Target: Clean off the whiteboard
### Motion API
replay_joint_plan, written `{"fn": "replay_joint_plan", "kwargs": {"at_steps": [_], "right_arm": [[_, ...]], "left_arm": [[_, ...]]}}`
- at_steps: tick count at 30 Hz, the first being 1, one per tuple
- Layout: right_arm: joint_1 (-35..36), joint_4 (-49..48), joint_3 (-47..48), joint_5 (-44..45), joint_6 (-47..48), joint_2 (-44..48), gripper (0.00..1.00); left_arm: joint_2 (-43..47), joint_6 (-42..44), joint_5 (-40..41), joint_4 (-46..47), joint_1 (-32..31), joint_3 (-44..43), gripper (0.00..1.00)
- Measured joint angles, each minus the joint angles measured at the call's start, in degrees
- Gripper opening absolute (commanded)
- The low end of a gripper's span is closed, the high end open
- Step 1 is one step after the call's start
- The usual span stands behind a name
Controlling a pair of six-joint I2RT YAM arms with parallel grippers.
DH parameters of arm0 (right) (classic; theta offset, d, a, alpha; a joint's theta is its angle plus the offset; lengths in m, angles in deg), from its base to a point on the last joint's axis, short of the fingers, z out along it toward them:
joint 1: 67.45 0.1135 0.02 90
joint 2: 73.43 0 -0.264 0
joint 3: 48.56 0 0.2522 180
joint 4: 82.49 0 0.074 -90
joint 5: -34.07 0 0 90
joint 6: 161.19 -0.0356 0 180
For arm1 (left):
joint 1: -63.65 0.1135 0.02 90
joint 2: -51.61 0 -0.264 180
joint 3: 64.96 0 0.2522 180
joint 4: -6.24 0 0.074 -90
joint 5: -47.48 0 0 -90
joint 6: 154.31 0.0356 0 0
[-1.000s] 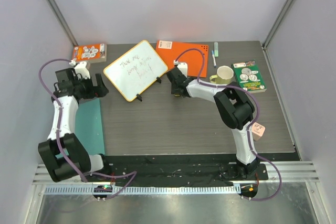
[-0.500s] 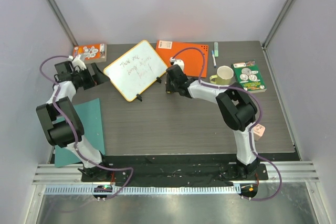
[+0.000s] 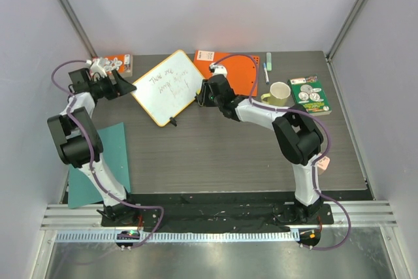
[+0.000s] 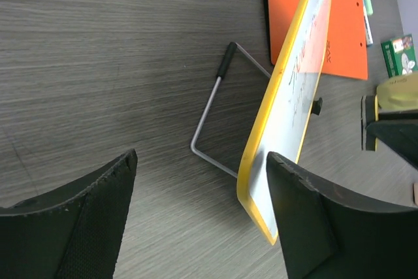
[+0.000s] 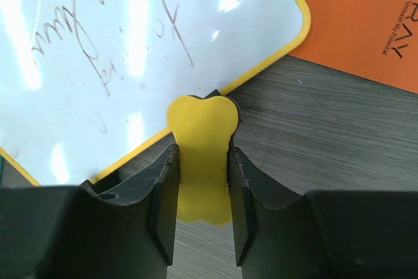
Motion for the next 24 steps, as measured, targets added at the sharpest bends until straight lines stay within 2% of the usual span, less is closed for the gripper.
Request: {"fn": "replay_joint_plan", "kwargs": {"at_steps": [6, 11, 15, 18, 20, 23, 24], "right_arm": [[0.00, -2.03, 2.49, -1.66, -0.48, -0.44, 0.01], [0.00, -5.40, 4.72, -1.68, -1.42, -1.68, 0.01], [0.00, -7.06, 4.83, -1.70, -1.99, -2.99, 0.01], [0.00, -7.41, 4.83, -1.73, -2.21, -3.89, 0.01], [0.00, -7.48, 4.83, -1.75, -2.40, -4.20, 0.01], [0.00, -7.67, 4.92, -1.75, -2.60, -4.20, 0.01], [0.00, -7.93, 4.94, -1.75, -2.64, -4.22, 0.01]], "left_arm": [[-1.95, 0.28, -2.69, 1.05, -0.68, -0.39, 0.79], [-3.72, 1.38, -5.79, 1.22, -1.46, -2.71, 0.76], [-5.29, 2.16, -7.98, 1.27, -2.19, -5.60, 0.62], [-6.08, 3.02, -8.70, 1.27, -2.40, -6.21, 0.48], [-6.54, 3.45, -8.94, 1.11, -2.49, -6.21, 0.45], [-6.62, 3.96, -9.16, 1.07, -2.49, -6.08, 0.36], [-6.60, 4.17, -9.20, 1.11, -2.49, -6.05, 0.27]]}}
